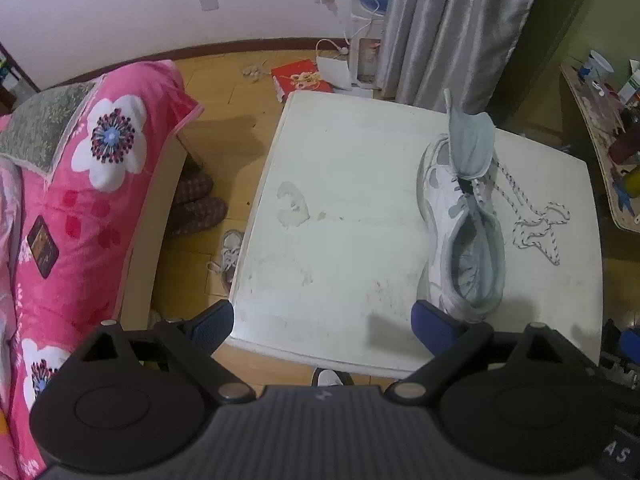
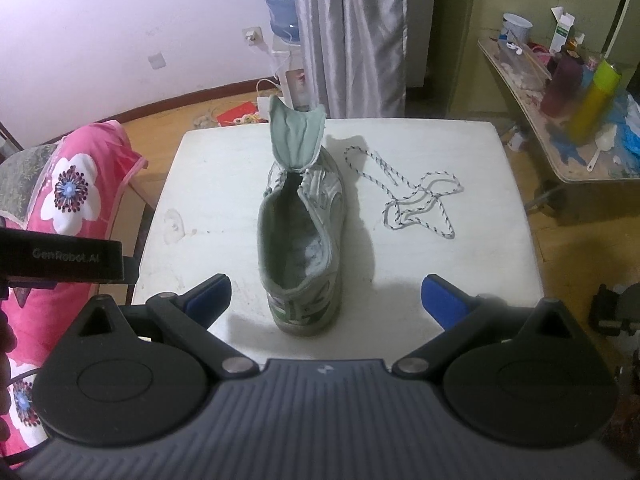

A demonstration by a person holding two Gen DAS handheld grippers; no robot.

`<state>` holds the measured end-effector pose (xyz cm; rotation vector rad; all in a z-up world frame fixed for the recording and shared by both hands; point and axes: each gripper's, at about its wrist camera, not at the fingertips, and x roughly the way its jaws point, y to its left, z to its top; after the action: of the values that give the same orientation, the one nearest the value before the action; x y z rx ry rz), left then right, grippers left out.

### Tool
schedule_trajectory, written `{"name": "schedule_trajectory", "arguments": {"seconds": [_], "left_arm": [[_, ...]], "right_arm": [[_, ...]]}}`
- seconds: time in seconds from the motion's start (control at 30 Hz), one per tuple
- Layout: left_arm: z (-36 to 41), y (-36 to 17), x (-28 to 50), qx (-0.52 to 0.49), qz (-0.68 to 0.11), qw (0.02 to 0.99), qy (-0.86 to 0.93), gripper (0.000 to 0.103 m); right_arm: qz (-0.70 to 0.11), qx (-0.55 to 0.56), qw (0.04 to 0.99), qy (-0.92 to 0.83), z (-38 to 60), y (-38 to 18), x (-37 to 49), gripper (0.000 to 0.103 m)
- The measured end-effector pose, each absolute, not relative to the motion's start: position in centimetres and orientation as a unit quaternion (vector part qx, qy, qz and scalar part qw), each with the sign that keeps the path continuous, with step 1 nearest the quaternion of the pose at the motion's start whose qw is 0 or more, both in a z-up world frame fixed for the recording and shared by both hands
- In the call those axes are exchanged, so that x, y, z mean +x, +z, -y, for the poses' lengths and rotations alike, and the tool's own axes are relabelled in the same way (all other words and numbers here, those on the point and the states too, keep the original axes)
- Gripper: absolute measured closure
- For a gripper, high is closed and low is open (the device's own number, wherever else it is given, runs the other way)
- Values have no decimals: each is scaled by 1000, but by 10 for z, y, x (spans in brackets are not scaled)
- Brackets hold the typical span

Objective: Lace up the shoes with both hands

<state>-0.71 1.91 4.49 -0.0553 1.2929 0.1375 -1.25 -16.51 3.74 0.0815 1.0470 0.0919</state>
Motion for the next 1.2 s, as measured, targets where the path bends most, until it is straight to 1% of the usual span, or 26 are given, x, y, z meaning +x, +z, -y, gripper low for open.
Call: {"name": "schedule_trajectory", "arguments": {"seconds": [0.67, 1.2], "left_arm": [[-12, 49, 1, 1, -592, 805, 36, 7], [-8, 46, 13, -18, -591, 806, 29, 7]], "right_arm": [[-500, 43, 865, 9, 167, 42, -2, 1], [-507, 35, 861, -3, 169, 45, 8, 1]]}}
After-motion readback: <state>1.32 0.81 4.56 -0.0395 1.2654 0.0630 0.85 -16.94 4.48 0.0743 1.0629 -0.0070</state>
